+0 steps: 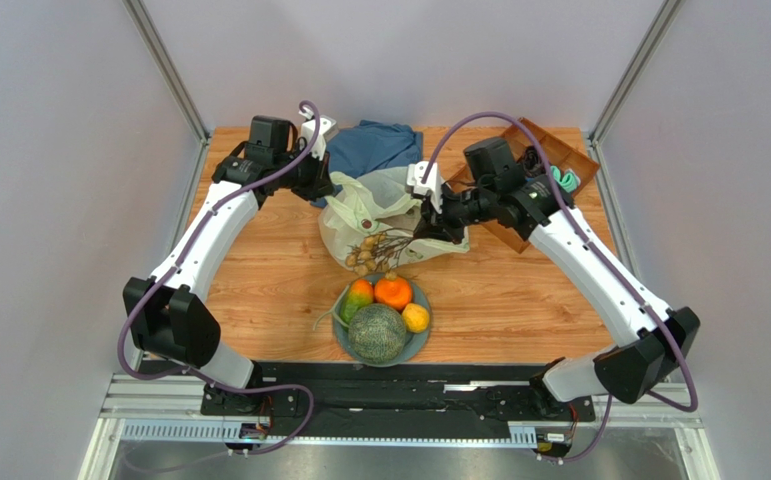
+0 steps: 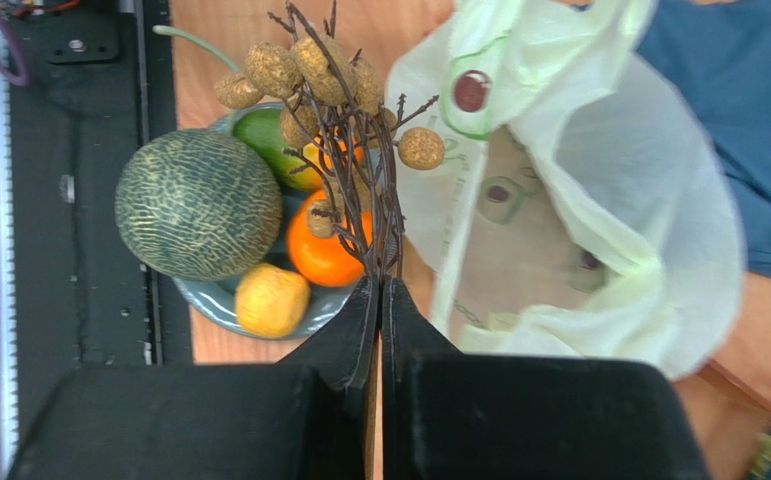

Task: Take the fake fruits out of the plastic bag
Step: Take out the fake fruit from the plastic bag, then place the fake fruit on the plate.

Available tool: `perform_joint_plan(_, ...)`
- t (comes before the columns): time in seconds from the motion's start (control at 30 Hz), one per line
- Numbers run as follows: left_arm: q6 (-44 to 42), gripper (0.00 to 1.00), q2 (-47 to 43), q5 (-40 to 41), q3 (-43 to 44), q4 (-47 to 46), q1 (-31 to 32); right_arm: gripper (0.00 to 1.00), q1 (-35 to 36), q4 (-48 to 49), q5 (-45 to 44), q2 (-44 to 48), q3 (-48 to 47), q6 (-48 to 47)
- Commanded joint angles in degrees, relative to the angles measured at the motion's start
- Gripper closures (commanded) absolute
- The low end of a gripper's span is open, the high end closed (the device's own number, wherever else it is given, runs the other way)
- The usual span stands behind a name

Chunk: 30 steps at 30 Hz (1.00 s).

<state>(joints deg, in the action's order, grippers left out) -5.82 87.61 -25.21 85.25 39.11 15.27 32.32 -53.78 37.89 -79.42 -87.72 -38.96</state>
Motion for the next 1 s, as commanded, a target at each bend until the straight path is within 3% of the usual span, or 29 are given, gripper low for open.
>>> perform_joint_plan(0.0, -0.33, 1.0, -2.89, 0.69, 1.06, -2.02, -0.15, 1.0, 3.01, 3.77, 6.14, -2.4, 2.46, 5.55)
perform_joint_plan(0.23, -1.73, 1.0, -4.47, 0.34, 0.09, -1.41, -0.15, 1.0, 3.63, 5.97, 6.15, -8.03, 6.33, 8.11)
perform_joint_plan(0.67, -2.35, 1.0, -4.82, -0.71, -2.2, -0.79, -0.15, 0.99, 3.63, -9.58, 9.74, -21.83, 5.11, 0.73)
perform_joint_plan(0.73, -2.44, 1.0, -4.47, -0.72, -1.85, -0.44, -0.15, 0.86, 3.63, -11.51, 9.92, -23.14, 4.67, 0.12)
perform_joint_plan(0.77, -2.52, 1.0, -4.47, -0.72, -1.67, -0.18, -0.15, 0.39, 3.54, -14.05, 9.66, -23.41, 4.06, -0.41)
perform_joint_plan(0.8, -2.61, 1.0, -4.47, -0.72, -1.49, -0.35, -0.15, 0.01, 3.37, -15.12, 9.49, -23.33, 3.88, -1.29)
perform_joint_plan(0.97, -2.61, 1.0, -4.99, -1.16, -0.97, 0.52, -0.15, 0.0, -0.4, -14.16, 10.36, -14.39, 1.34, -0.86)
